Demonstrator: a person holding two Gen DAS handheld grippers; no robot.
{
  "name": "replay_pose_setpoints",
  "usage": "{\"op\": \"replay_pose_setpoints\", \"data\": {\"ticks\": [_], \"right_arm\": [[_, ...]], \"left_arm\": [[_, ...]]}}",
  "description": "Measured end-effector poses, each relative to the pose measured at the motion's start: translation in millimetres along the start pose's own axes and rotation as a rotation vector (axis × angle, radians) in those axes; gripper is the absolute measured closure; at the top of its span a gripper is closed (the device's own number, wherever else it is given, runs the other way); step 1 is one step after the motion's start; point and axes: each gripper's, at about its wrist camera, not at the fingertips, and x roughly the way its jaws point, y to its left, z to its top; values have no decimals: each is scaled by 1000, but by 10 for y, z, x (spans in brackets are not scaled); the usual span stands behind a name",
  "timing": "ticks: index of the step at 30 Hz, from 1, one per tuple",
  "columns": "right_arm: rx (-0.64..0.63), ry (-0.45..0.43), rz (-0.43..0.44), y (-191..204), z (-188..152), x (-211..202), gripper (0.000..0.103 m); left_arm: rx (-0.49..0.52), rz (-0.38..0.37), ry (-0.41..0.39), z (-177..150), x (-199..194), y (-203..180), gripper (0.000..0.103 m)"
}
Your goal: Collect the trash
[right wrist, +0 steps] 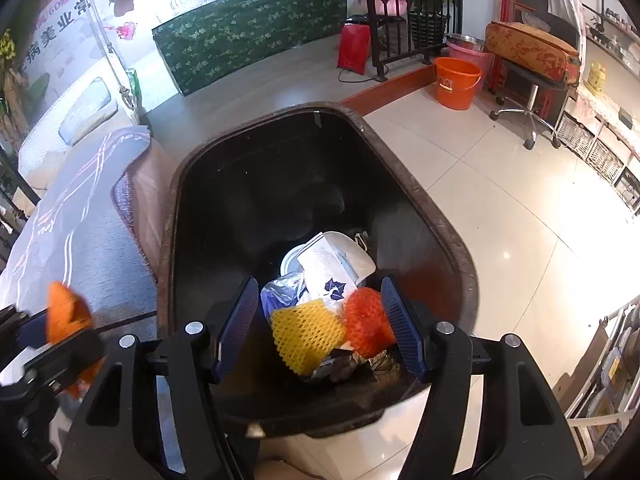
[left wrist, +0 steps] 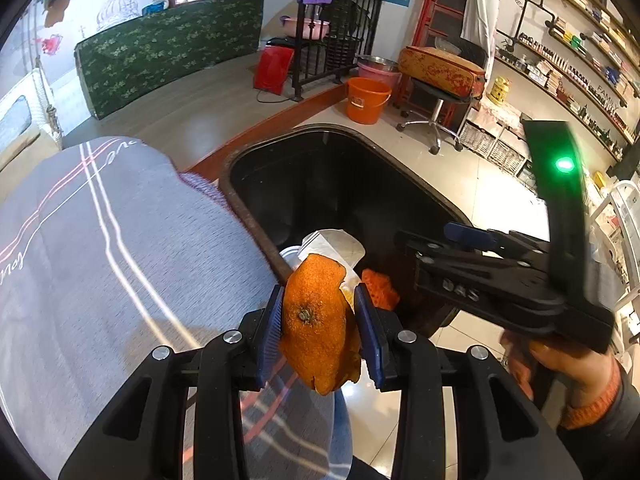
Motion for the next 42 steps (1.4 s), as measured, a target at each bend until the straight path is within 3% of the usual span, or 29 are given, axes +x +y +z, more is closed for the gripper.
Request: {"op": "replay_pose_setpoints", "data": {"ticks": [13, 29, 31, 33, 36, 42], "right_arm": [[62, -53, -20, -349, -30, -406, 36], [116, -50, -57, -590, -65, -400, 36], [122, -49, -59, -609, -65, -399, 36], [125, -50, -63, -630, -56, -400, 36], [129, -49, -69, -635, -50, -393, 36], [131, -50, -83, -605, -46, -393, 35]], "left_arm": [[33, -38, 85, 205, 429, -230, 68], [54, -36, 135, 287, 673, -340, 65], [54, -33, 137, 306, 686, -358, 62], [55, -30, 129, 324, 677, -366, 46], [55, -32, 100, 330, 621, -358, 34], [39, -27, 50, 318, 424, -340, 26]]}}
